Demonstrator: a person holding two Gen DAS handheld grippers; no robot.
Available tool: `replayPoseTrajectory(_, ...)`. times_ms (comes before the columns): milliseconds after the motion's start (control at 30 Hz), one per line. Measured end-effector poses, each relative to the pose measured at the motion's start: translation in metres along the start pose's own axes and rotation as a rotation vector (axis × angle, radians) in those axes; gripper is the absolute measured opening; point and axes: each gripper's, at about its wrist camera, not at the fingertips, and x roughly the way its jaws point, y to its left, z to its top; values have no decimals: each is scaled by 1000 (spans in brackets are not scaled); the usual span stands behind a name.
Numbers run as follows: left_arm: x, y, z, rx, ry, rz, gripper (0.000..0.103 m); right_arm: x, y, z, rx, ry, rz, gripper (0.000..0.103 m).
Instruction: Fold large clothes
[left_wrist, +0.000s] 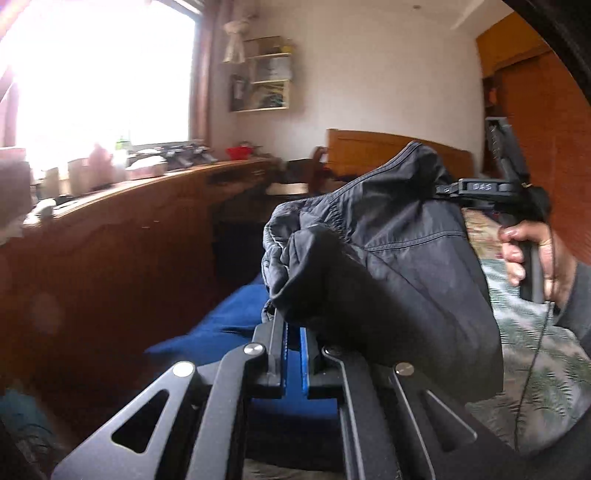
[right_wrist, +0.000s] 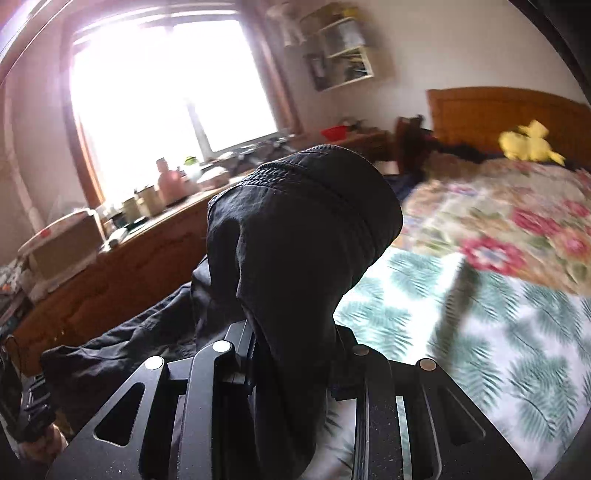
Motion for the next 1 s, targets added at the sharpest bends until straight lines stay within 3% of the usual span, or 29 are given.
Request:
replayPoseTrajectory(167, 4, 51, 4, -10, -9, 94, 3, 53, 55, 15, -28, 21, 48, 26)
replayPoseTrajectory(267, 16, 75, 3, -25, 9, 134, 3, 78, 69, 13, -10, 44, 42, 26)
replayPoseTrajectory(533, 40, 103, -26, -78, 81, 183, 3, 149, 64, -49, -15, 250, -54, 27)
replayPoseTrajectory(767, 35, 102, -33, -70, 113, 206, 6, 148, 53, -67, -125, 281, -125, 41)
replayPoseTrajectory(1000, 26, 108, -41, -82, 166, 261, 10, 113, 64, -75, -202, 270, -136, 50)
